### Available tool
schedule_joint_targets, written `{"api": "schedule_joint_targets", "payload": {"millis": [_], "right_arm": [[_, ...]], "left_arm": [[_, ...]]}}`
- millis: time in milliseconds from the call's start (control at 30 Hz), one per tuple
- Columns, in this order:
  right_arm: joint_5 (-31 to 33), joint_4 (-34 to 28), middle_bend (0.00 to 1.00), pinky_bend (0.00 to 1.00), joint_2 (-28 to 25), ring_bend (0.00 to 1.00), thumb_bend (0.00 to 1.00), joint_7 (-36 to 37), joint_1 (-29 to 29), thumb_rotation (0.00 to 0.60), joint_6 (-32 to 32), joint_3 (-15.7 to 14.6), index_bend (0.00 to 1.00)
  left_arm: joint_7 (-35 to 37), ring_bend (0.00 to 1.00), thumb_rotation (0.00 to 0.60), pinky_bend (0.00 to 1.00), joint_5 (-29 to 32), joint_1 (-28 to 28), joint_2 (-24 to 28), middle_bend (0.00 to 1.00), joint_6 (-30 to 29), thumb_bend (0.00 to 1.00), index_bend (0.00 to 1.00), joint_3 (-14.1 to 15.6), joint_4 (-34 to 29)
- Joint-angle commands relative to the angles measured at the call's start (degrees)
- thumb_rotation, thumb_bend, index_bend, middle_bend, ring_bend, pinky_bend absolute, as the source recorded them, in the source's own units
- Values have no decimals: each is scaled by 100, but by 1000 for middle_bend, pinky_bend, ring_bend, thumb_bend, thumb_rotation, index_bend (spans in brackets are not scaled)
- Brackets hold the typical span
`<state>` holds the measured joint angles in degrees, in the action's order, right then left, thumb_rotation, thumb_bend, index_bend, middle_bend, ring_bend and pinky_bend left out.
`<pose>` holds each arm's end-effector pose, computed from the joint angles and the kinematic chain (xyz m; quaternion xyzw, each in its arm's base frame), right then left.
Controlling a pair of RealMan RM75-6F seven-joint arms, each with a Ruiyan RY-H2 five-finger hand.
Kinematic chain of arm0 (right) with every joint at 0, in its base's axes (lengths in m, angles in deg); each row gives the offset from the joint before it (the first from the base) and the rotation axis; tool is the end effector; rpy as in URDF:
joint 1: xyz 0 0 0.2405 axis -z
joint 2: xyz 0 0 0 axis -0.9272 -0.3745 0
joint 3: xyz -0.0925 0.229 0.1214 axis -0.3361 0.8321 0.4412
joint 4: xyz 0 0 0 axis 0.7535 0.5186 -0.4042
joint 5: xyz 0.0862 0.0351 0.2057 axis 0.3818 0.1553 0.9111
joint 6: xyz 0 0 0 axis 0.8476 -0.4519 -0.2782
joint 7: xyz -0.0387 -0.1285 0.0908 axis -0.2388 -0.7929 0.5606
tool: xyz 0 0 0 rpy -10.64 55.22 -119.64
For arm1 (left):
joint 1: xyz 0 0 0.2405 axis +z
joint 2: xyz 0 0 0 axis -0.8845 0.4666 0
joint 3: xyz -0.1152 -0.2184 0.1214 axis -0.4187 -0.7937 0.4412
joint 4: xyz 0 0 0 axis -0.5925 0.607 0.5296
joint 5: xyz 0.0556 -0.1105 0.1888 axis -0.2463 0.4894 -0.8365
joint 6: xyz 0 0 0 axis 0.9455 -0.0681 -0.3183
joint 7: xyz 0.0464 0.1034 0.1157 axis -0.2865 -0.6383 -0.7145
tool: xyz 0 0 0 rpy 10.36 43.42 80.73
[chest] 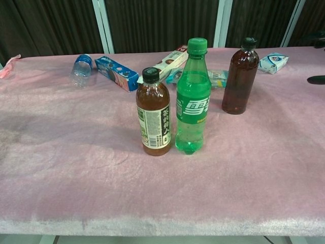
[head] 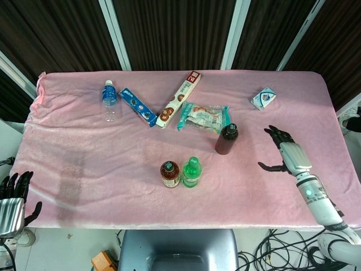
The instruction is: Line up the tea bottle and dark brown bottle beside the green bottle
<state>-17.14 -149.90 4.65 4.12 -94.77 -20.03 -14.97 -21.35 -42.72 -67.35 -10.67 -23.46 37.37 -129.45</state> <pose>-0.2933 -0.3580 0.0998 0.6204 -0.5086 0.3998 0.4433 -0.3628 0.1893 0.1225 -0.5860 -0.3431 -0.3603 0.6396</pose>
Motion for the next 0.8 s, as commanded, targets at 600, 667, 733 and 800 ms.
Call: {"api": "schedule_joint_targets", "payload": {"millis": [600, 667, 733, 800], "right_arm": [[982, 1161, 88, 161, 1444, 19, 327, 219, -1162, 600, -1149, 351, 171], [990, 1232, 145, 207, 1547, 66, 327, 153, -1191, 600, -1077, 359, 262], [1001, 1314, 191, 249, 1668, 115, 327, 79, -1204, 600, -945, 378, 335], [1017, 1393, 257, 318, 1789, 203, 327, 29, -1204, 600, -796, 410, 448]], "left_arm": [[-1, 0, 600, 0, -134, 71, 13, 82, 238, 334, 0, -146, -7], [-3, 0, 600, 0, -139, 79, 12, 83, 253, 334, 0, -156, -7], [-6, 0, 600, 0, -145, 88, 10, 83, 263, 333, 0, -169, -8], [-7, 0, 600, 0, -156, 96, 8, 84, 270, 333, 0, -182, -9]]}}
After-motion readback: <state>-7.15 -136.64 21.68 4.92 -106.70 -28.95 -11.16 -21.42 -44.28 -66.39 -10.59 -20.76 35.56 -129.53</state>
